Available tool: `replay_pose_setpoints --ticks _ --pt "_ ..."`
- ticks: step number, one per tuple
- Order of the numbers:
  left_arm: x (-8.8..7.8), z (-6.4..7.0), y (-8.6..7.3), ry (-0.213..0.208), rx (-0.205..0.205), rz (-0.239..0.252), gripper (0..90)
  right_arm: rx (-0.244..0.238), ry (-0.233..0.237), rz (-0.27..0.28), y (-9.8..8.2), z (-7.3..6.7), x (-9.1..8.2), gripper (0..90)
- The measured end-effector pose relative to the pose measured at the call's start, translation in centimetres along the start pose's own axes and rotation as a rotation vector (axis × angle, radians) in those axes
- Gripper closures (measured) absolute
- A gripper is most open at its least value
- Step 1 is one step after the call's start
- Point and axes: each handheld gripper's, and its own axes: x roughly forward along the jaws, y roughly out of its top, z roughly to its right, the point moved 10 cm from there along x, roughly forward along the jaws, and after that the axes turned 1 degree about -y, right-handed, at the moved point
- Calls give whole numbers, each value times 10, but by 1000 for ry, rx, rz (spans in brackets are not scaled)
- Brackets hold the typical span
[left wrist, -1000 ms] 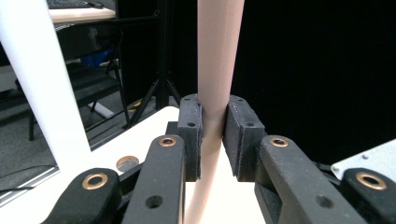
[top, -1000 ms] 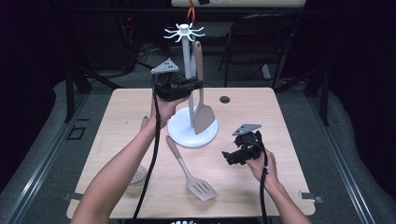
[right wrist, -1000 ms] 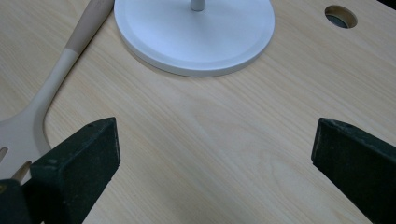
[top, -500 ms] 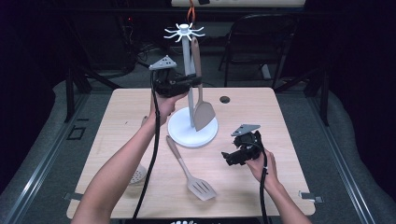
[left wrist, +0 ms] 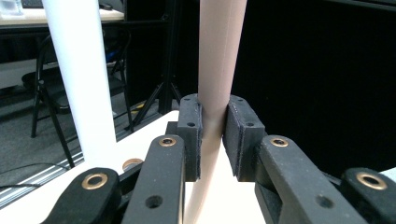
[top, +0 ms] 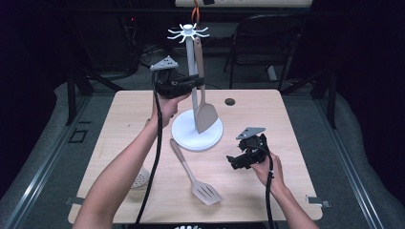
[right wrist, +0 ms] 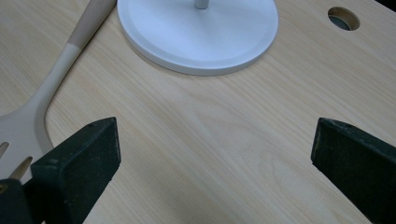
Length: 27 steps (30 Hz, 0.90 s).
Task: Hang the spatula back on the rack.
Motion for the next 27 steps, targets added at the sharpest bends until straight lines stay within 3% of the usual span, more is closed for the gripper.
replay_pose_setpoints --ticks 13,19,27 --pt "0 -8 -2 27 -15 -12 770 -9 2 -10 -1 -1 2 14" --pt "-1 -16 -4 25 -63 -2 755 -12 -2 -12 -1 -1 1 15" --pt "-4 -18 -6 30 -91 -1 722 -6 7 -9 -1 -2 2 14"
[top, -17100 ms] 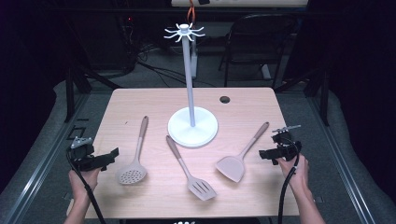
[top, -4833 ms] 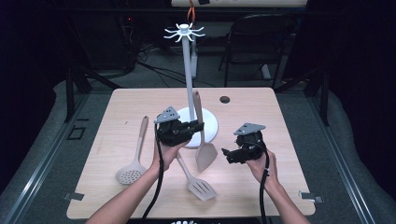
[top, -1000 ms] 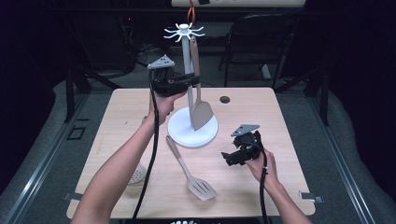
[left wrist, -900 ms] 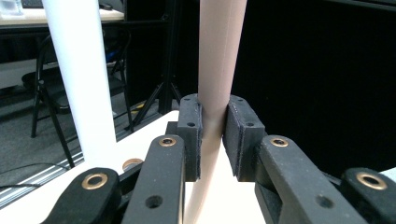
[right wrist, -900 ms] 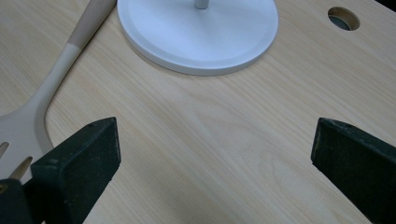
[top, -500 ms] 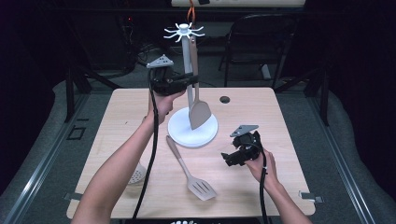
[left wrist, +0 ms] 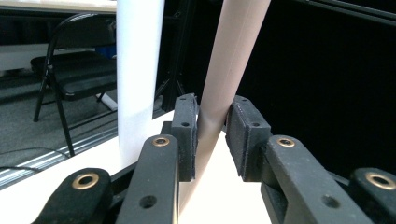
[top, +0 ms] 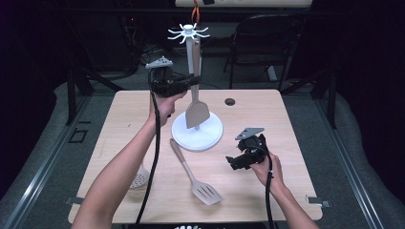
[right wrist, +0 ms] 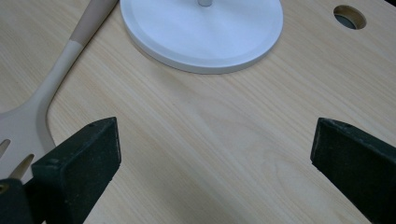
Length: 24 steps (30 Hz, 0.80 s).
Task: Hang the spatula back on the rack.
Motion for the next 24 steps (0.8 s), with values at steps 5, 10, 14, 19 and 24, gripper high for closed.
replay_pose_setpoints --ticks 5,10,14,19,24 --pt "-4 0 -1 -1 -17 -3 622 -4 6 -4 0 -1 0 14" --pt "-10 2 -5 26 13 -28 483 -12 18 -13 -1 -1 1 14" --pt "-16 3 -7 57 51 -49 369 -21 27 -30 -4 -2 3 15" --pt "-25 5 -5 64 106 -59 344 -25 27 -37 -4 -3 5 19" --pt "-32 6 -2 94 142 -75 412 -33 29 -51 -6 -4 7 23"
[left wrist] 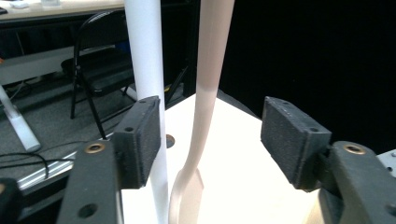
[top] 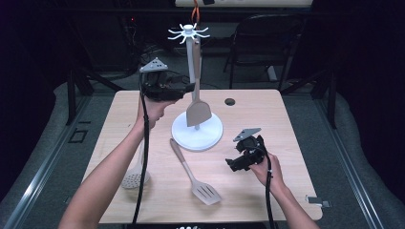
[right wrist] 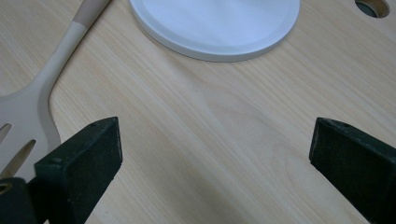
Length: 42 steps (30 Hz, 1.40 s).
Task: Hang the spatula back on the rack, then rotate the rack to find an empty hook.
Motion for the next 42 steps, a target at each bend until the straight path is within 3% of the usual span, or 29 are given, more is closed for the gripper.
replay_pose_setpoints --ticks 3,9,14,35,42 --pt "-3 0 2 18 11 -6 500 -8 2 -9 -1 -1 1 28" --pt "-12 0 14 64 42 17 770 -17 6 -16 -2 -3 3 34" --pt "-19 -1 27 96 72 36 900 -19 -2 -23 -2 -1 4 36" --pt "-29 10 84 118 113 131 900 -34 -4 -34 -5 -2 4 46" --pt "-30 8 92 137 113 147 900 -43 0 -46 -6 -2 5 47"
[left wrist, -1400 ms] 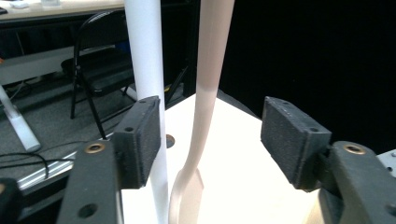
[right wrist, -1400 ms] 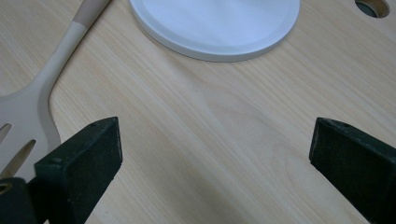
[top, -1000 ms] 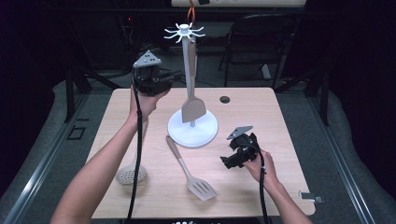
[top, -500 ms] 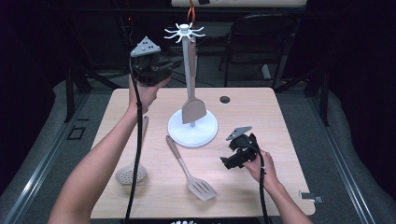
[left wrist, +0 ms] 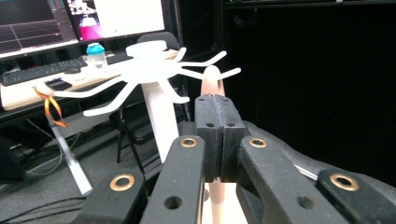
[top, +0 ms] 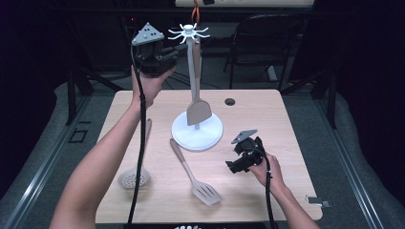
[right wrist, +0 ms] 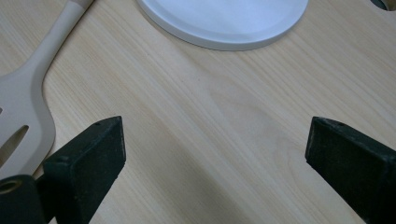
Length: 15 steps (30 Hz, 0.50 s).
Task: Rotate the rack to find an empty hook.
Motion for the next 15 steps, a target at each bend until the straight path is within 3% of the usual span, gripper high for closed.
replay_pose_setpoints --ticks 15 --pt "-3 -13 4 43 -11 5 900 -6 -9 -4 -1 1 0 53"
